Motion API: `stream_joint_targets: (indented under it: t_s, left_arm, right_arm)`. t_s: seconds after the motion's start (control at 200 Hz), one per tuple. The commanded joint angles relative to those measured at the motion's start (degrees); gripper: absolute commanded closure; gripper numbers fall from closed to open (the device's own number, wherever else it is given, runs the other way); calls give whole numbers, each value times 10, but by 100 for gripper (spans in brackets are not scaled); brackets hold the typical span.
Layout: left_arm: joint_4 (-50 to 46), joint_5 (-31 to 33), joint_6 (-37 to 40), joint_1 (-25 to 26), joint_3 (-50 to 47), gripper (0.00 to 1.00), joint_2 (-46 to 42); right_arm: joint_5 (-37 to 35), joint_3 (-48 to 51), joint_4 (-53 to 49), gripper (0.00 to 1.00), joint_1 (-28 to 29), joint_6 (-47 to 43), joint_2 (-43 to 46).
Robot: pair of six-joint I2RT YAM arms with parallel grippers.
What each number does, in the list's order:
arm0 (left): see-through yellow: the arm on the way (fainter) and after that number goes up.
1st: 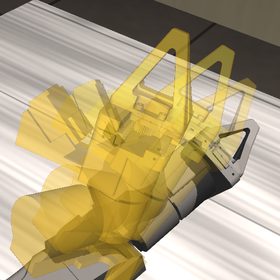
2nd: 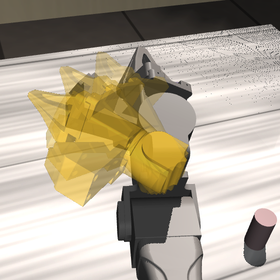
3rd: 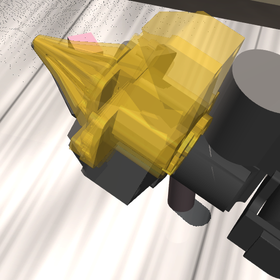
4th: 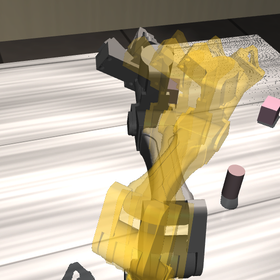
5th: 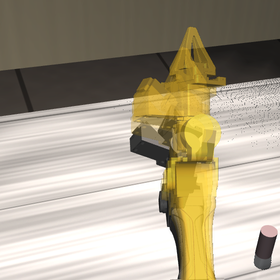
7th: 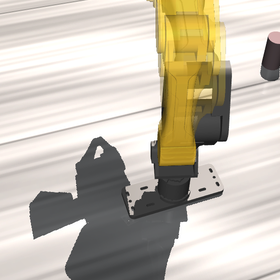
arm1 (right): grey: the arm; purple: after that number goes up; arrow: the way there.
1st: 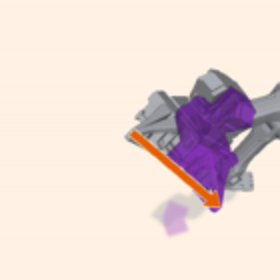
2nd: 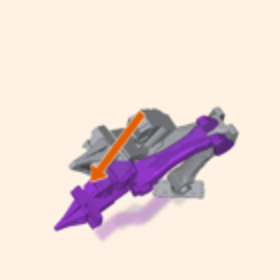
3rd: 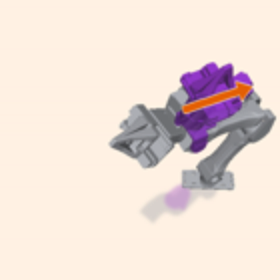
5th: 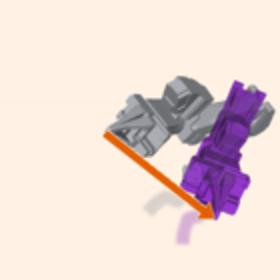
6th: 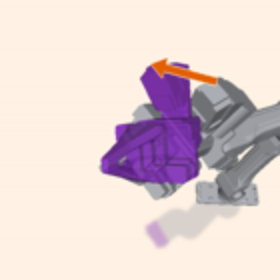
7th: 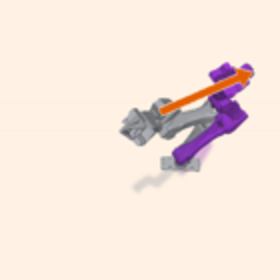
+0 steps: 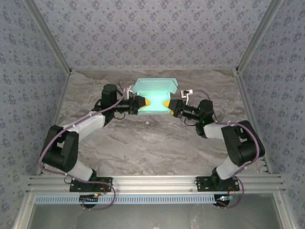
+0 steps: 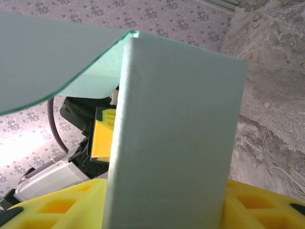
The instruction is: Fold the paper box
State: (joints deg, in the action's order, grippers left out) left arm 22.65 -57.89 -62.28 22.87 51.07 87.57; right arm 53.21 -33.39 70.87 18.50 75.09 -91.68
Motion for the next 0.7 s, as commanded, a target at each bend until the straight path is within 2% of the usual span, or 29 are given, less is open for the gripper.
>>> stream_joint_targets:
  t_s: [0.0, 0.095, 0.32, 0.405, 0.485, 0.635, 0.695]
  left_arm:
    - [6, -19, 4, 3, 17, 60, 13]
    - [-4, -21, 13, 5, 21, 60, 15]
    - [-60, -12, 56, 9, 38, 60, 10]
    - [-67, -10, 63, 9, 40, 60, 8]
    - [-70, -9, 65, 8, 40, 60, 10]
    - [-69, -8, 65, 9, 39, 60, 10]
    - [-72, -6, 67, 8, 39, 60, 10]
  right_arm:
    - [-8, -25, 25, 45, 8, 7, -4]
    - [-9, -28, -15, 49, 11, -11, -1]
    - [-9, -66, -271, 57, 38, -149, 38]
    - [-14, -67, -297, 61, 36, -158, 45]
    - [-13, -70, -309, 70, 35, -160, 44]
    - [-18, -69, -317, 67, 35, -163, 45]
    - [-18, -65, -300, 58, 34, -152, 47]
